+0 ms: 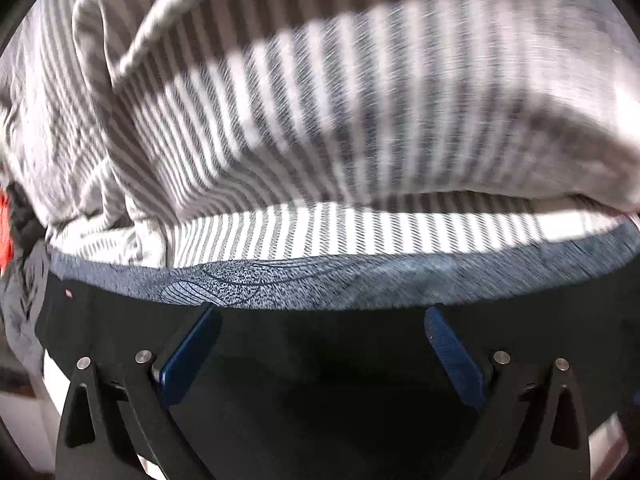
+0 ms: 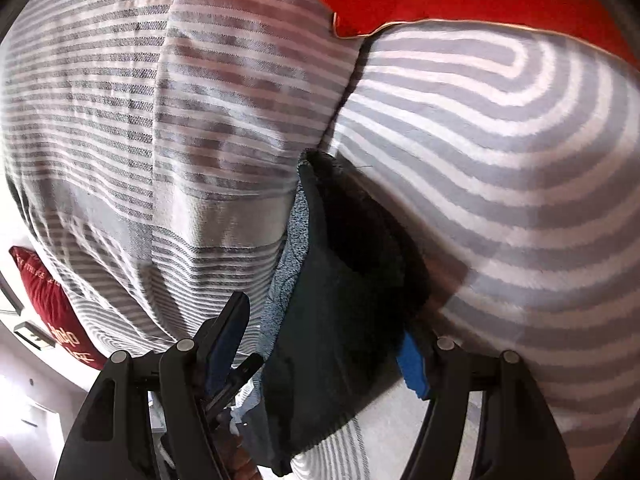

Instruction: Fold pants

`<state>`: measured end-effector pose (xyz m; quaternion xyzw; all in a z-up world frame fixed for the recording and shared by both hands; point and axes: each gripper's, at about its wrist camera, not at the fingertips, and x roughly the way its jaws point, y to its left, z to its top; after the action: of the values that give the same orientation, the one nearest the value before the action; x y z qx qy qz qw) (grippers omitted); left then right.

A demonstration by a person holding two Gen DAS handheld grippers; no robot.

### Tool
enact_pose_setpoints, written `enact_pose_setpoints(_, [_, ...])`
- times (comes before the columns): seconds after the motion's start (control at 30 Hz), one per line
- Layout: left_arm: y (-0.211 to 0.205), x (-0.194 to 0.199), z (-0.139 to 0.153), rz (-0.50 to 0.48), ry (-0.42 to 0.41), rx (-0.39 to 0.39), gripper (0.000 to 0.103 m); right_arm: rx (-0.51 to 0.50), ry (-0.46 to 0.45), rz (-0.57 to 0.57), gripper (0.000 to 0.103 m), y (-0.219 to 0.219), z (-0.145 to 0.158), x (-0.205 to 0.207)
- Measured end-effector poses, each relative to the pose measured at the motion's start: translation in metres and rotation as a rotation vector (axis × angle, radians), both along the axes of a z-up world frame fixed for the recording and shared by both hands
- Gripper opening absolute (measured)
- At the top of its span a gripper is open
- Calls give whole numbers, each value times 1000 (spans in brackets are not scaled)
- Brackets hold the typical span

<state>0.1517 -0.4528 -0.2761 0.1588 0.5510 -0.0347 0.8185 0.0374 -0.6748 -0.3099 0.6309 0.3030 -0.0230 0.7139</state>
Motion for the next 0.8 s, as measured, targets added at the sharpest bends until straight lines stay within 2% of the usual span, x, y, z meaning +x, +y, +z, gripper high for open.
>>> enact_pose_setpoints(0.1, [3,10,-24,39,36,18,102,-6,0,8,72,1,-1,-1])
enact_pose_setpoints(0.2, [-3,6,-28,-12,-30,43,103,-7,28,22,65,2,-2,5])
enact_pose_setpoints(0.27, [-5,6,-21,-34,-23,66,103,22,50,31,47,2,-7,9])
enact_pose_setpoints(0.3, [-4,6,-17,-33,-17,55,103,53,60,29,41,2,-11,10])
enact_pose_setpoints(0.33, [-3,6,-9,-31,-29,25,103,79,66,22,30,1,-15,9])
enact_pose_setpoints(0.43, [-13,5,3,-52,-56,-16,103,125,52,1,19,1,-20,3])
enact_pose_setpoints(0.53, [-31,8,-22,-80,33,28,103,119,26,9,17,2,-12,1])
enact_pose_setpoints(0.6, [-28,6,-24,-69,-25,-4,103,121,5,14,16,4,-5,4])
enact_pose_setpoints(0.73, [-19,12,-18,-79,22,-25,103,101,-41,42,16,9,15,9])
enact_pose_setpoints(0.8, [-7,12,-8,-64,5,-34,103,97,-67,51,16,14,27,11])
